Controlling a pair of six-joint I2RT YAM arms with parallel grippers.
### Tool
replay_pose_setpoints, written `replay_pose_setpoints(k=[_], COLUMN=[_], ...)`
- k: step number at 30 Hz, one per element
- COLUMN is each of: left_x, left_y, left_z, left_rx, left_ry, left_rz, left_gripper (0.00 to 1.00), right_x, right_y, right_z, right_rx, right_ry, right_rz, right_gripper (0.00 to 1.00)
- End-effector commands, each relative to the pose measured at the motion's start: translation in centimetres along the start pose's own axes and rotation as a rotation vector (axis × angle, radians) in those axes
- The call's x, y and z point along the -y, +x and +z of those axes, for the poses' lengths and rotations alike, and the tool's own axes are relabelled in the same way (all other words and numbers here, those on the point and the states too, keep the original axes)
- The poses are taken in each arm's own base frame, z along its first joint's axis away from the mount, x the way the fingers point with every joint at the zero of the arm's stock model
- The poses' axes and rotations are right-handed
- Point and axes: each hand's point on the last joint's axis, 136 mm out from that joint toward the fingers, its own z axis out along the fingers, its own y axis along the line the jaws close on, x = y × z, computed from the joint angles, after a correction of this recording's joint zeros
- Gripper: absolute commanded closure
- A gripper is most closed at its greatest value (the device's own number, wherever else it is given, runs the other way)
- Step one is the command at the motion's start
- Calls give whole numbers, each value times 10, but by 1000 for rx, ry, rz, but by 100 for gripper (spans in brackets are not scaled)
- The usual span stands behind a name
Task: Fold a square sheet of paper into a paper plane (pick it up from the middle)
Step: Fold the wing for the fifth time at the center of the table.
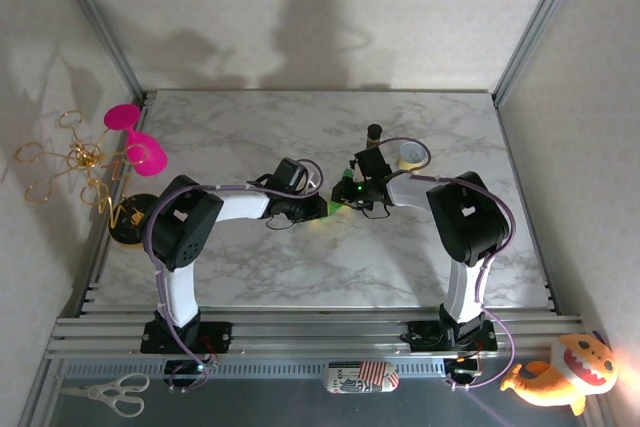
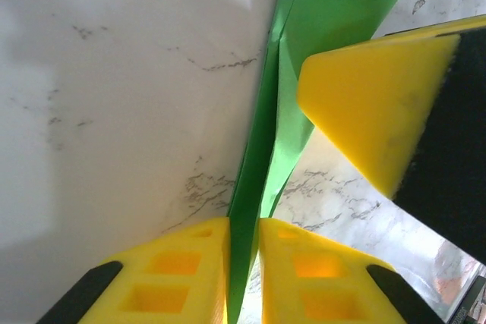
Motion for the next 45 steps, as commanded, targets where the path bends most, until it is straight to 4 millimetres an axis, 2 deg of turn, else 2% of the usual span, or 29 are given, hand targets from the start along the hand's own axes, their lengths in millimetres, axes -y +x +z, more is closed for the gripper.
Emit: replay_pose_setpoints(k=[1, 8, 11, 14, 19, 22, 27, 33, 45], left_x=[1, -18, -21, -12, 17, 27, 38, 31, 18], left_y=[6, 21, 22, 15, -16, -23, -19, -9, 8], left_z=[-7, 0, 0, -5, -35, -42, -31, -12, 4], left_rx=[-6, -39, -42, -23, 100, 135, 101, 42, -18], left_ry=[4, -46, -62, -49, -13, 13, 97, 96, 82], left_rz=[-7, -25, -22, -10, 20, 24, 11, 1, -15], left_gripper=[84, 85, 86, 84, 76, 75, 81, 89, 90], right_x=[28, 33, 34, 33, 33, 32, 27, 23, 24], right_y=[17, 21, 22, 21, 22, 22, 21, 19, 21], right_z=[12, 15, 16, 15, 16, 16, 15, 15, 17], right_rx=[-70, -87, -91, -90, -96, -100, -103, -106, -114], right_ry=[83, 96, 97, 96, 97, 90, 67, 52, 50], right_rz=[26, 35, 36, 34, 24, 16, 7, -4, -1], right_gripper=[72, 72, 72, 72, 72, 72, 72, 72, 72])
